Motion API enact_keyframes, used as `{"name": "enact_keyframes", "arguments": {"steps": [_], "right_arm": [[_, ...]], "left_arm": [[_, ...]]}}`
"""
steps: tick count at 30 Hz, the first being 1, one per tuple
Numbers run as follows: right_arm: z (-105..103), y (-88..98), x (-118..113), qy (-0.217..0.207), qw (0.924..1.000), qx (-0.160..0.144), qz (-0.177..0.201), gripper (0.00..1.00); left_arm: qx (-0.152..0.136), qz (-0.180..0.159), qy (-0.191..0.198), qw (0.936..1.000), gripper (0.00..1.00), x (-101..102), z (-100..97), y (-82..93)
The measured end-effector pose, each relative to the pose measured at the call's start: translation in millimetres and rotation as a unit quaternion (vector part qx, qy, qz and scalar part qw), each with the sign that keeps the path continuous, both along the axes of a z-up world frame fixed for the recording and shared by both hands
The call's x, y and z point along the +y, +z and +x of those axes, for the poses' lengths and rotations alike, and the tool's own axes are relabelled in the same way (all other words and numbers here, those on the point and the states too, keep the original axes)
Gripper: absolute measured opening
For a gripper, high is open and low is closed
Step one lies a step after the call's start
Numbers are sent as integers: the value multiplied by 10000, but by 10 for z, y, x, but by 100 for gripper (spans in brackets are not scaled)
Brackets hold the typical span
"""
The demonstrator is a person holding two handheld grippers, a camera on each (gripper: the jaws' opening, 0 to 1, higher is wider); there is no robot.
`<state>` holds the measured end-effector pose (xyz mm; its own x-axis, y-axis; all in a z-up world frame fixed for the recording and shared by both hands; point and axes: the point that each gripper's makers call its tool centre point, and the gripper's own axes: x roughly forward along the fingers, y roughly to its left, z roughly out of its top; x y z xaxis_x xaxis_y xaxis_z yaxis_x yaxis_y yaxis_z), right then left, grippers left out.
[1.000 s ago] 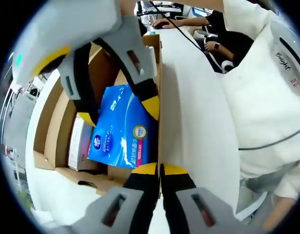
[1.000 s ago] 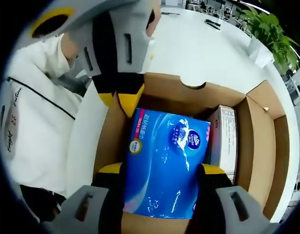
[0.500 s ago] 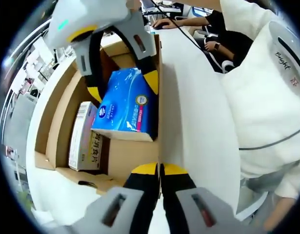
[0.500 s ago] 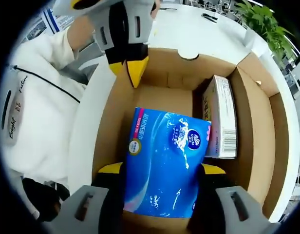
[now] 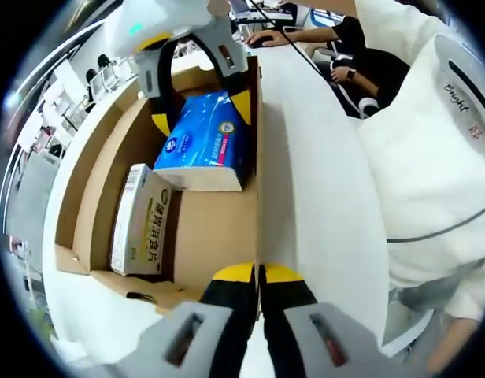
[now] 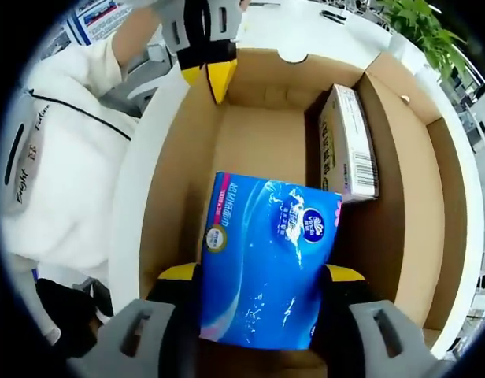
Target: Operate the shoe box by opening the lid, removing the specified soft item, and placing it in the target area until the item is outside and the box remains undamaged.
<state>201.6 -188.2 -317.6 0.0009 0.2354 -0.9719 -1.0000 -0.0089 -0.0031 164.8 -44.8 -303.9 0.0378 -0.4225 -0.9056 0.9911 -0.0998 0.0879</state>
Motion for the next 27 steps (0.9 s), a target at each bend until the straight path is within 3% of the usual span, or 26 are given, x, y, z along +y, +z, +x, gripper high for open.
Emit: {"name": "enact_keyframes", "arguments": {"steps": [2, 6, 11, 16, 23, 27], "right_arm": [[41, -3, -48, -208, 9996, -19, -168, 62], [67, -23, -61, -131, 9994, -61, -305, 63], [73, -173, -70, -240, 9981, 67, -569, 69], [191, -239, -77, -374, 9952, 91, -896, 73], [106, -371, -97, -508, 9939, 30, -977, 80], [105, -351, -93, -517, 9933, 81, -1034, 81]], "left_arm": [[-5, -2, 0, 10000, 1, 0, -1, 0], [-15, 0, 5, 10000, 1, -3, 0, 1], [-21, 6, 2, 10000, 1, -6, -1, 0], [-37, 6, 7, 10000, 1, -6, -1, 0], [-45, -1, 3, 10000, 1, -9, -2, 1], [-35, -5, 12, 10000, 1, -9, 5, 2]]}}
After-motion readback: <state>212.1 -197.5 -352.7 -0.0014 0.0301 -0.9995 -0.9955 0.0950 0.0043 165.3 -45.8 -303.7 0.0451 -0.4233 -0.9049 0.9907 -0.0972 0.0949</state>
